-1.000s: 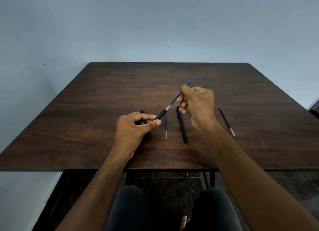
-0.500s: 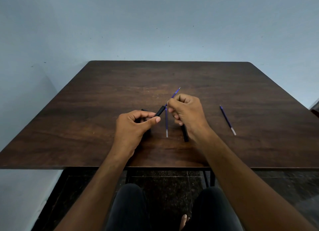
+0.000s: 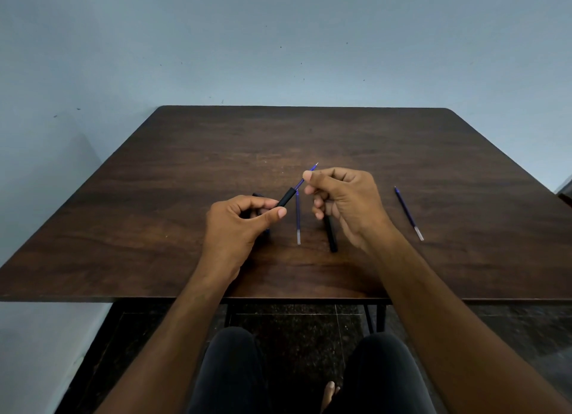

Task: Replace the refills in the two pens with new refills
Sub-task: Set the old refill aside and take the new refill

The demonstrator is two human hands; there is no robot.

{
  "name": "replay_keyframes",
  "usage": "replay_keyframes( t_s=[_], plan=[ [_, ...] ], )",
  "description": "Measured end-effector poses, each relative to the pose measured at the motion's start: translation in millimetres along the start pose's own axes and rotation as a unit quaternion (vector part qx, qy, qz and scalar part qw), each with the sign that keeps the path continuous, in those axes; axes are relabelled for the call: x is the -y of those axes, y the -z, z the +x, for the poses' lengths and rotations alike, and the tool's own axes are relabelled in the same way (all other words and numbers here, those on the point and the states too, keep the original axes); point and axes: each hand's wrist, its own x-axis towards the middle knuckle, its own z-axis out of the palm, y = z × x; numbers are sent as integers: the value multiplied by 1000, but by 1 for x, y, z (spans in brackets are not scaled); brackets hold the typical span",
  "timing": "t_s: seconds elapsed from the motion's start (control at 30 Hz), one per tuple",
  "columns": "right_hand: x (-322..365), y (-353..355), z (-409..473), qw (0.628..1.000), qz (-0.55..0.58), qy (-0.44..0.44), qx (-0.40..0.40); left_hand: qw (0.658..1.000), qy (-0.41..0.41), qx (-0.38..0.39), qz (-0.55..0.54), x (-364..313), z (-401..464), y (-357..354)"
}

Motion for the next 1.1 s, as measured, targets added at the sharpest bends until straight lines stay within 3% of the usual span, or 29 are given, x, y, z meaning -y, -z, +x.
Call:
replay_keyframes(
  t_s=[0.5,0.83,1.0,1.1],
  plan=[
    [-4,-7,-1,1000,-13,9,21,1000,-13,-6,10,7,2,1],
    [-2,-12,2,999,-33,2,21,999,5,-14,-45,8,7,3],
    [1,-16,7,998,-57,-1,40,994,-61,19,86,2,11,14],
    [3,-24,10,997,-57,4,48,986,-102,-3,135,-6,17,24]
  ],
)
